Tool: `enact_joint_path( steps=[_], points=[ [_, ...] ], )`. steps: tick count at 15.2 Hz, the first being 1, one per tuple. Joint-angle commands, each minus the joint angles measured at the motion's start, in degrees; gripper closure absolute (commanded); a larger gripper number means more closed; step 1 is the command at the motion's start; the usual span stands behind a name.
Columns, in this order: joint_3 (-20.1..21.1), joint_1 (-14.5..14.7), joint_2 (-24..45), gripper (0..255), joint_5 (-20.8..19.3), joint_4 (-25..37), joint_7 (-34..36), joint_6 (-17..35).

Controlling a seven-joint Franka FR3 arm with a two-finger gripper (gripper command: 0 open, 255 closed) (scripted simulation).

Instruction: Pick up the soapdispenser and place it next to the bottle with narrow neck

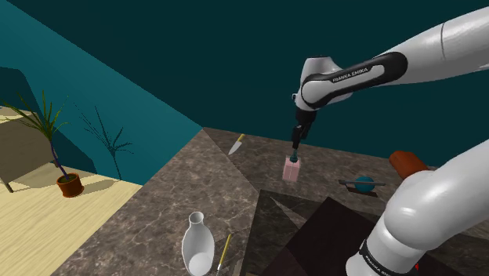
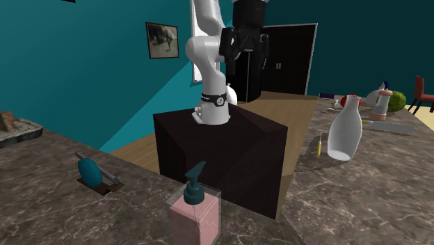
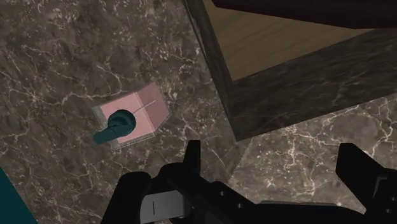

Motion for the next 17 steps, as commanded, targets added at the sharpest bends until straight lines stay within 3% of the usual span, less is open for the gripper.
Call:
enact_joint_path(
  steps=[1,9,17],
  points=[
    [-1.12,-0.59,3.88,0,-1.14,0.72,-1.43,3.53],
    [-4.92,-2.84,19.84,0,-3.87,5.54,-6.6,15.99],
    [-6.9,-5.8,36.91,0,-3.37,15.08,-12.18,25.22]
  ],
)
